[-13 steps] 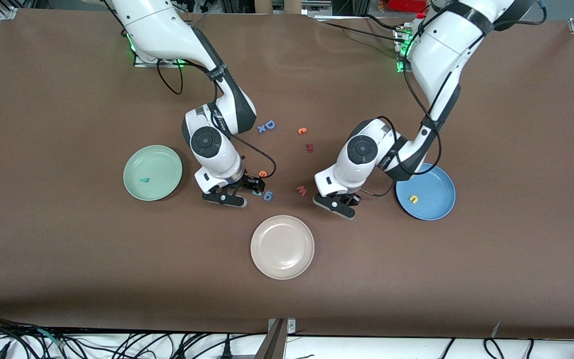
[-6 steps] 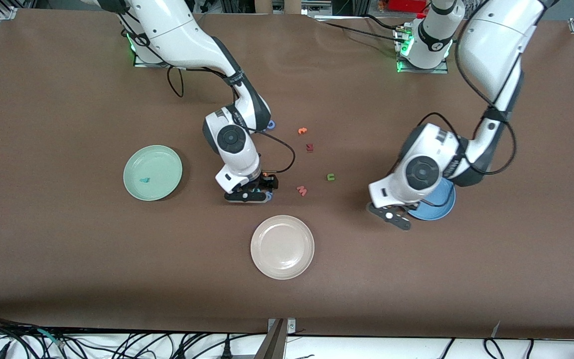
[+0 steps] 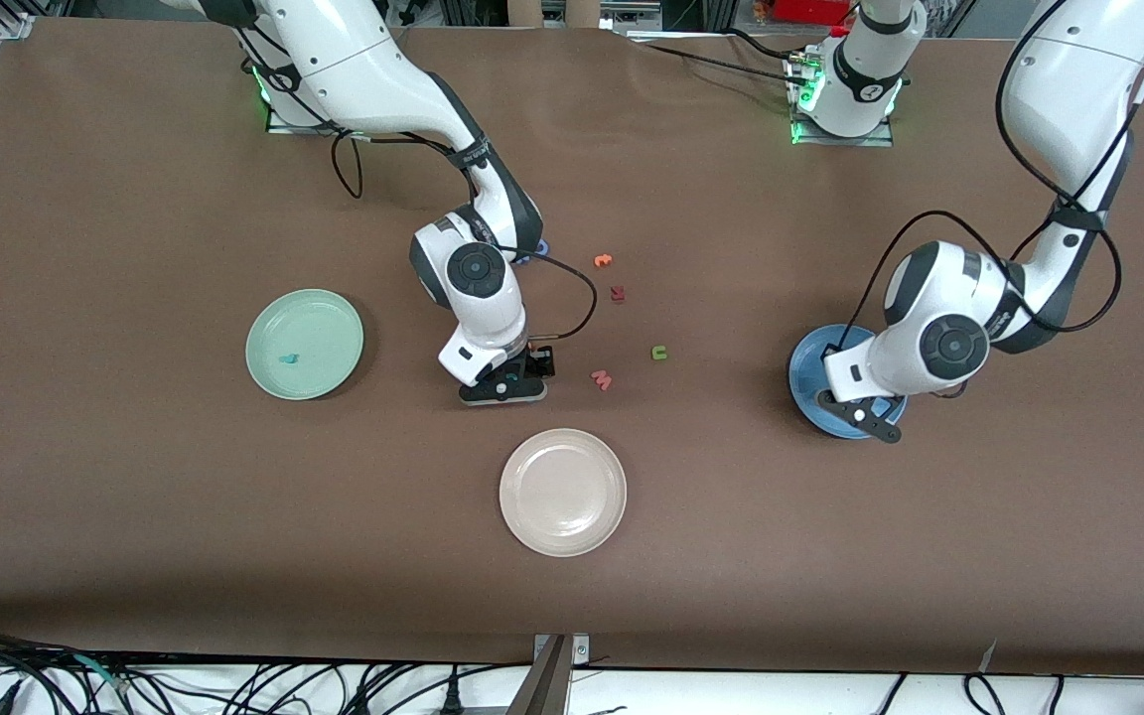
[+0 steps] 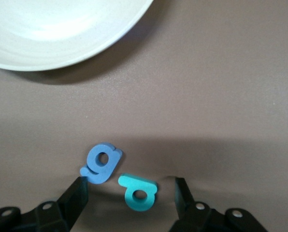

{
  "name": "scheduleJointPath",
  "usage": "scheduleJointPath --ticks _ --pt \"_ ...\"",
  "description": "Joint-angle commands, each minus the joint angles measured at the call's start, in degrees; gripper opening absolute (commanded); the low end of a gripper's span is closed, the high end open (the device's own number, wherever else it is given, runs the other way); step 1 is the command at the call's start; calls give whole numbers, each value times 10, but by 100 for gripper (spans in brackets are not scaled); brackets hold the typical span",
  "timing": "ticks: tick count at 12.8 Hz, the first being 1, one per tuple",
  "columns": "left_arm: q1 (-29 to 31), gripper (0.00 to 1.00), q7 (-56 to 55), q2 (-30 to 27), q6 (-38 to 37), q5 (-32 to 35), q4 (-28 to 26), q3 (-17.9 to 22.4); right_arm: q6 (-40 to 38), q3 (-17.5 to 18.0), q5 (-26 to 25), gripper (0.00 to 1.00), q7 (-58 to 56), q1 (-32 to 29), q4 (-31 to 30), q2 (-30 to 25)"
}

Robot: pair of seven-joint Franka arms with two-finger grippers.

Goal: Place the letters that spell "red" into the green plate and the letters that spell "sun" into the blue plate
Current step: 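Lower the yellow 2 onto the blue plate and open the left gripper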

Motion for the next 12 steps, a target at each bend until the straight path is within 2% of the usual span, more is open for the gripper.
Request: scheduleJointPath --ticks 1,2,3,4,6,8,9,11,12 --pt "34 8 17 -46 46 19 -83 -14 -1 -3 -12 76 -9 -2 12 14" --pt "36 15 17 -50 63 19 -94 -14 -3 -3 -12 76 -10 -3 11 14" --pt "36 60 17 -51 63 18 -95 -14 -6 -3 -12 76 -11 -4 11 13" --pt "36 100 19 -53 60 18 -93 -14 -6 -3 -13 73 -15 -4 10 13" --pt "33 100 24 -65 42 18 -85 -20 -6 -3 -13 54 -19 -4 10 13" --pt "33 100 13 -90 26 18 -84 -51 -6 -3 -12 47 -19 -4 10 13" --pt "33 100 11 -95 20 14 -78 -72 -6 -3 -13 41 -19 -4 10 13" --pt "30 100 -16 -95 18 10 -74 -101 -6 -3 -12 39 -19 -4 10 13" --pt "29 100 -69 -93 17 10 -68 -123 -6 -3 -12 39 -19 -4 10 13"
